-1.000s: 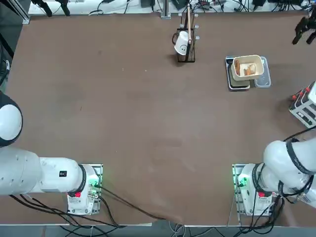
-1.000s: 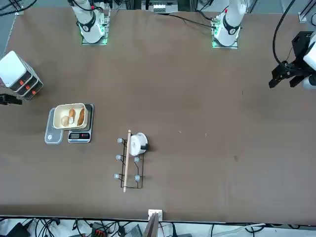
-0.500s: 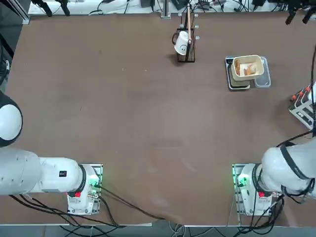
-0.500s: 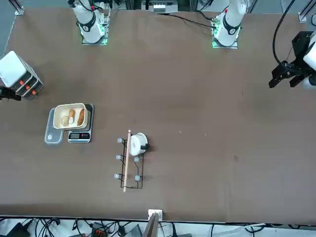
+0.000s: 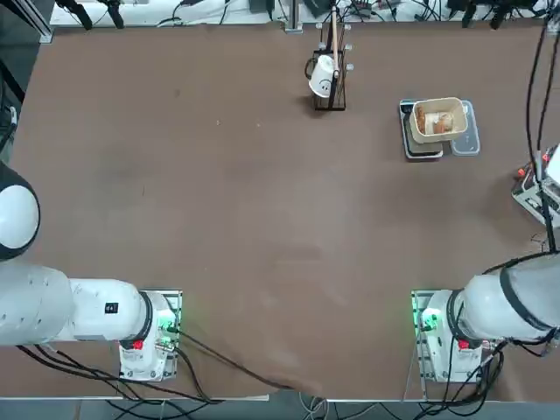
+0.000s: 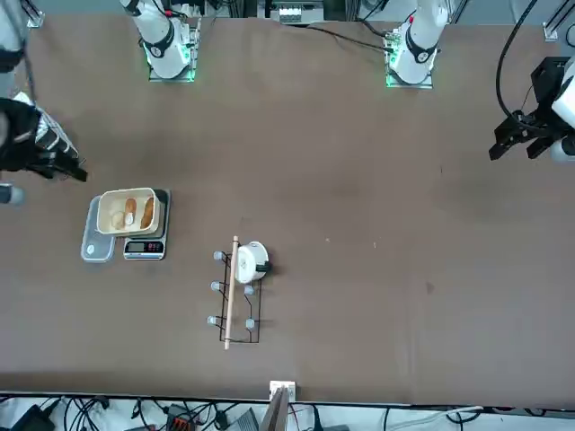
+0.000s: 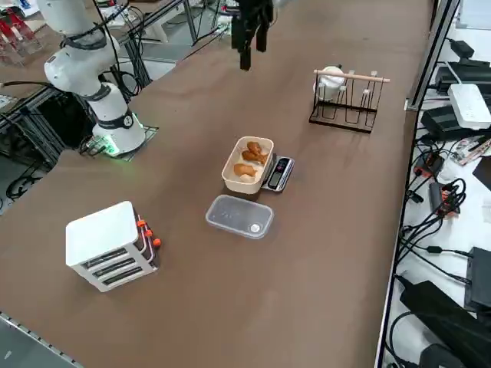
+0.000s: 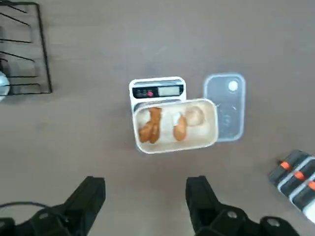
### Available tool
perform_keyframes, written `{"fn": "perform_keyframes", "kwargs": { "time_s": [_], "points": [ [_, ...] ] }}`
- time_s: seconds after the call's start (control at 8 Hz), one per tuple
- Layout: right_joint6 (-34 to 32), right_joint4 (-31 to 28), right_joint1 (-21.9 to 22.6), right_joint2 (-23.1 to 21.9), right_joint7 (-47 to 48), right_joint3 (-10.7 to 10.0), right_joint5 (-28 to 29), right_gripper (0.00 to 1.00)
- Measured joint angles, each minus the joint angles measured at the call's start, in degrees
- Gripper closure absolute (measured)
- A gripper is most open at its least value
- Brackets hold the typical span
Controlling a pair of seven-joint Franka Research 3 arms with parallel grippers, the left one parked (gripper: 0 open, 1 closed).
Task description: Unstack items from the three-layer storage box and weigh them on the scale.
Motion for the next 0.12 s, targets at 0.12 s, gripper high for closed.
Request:
{"fn": "perform_keyframes", "kwargs": {
  "time_s": [0.12],
  "points": [
    [3.0, -4.6, 1.2, -3.1, 1.3, -0.2, -0.2, 0.0]
  ]
}}
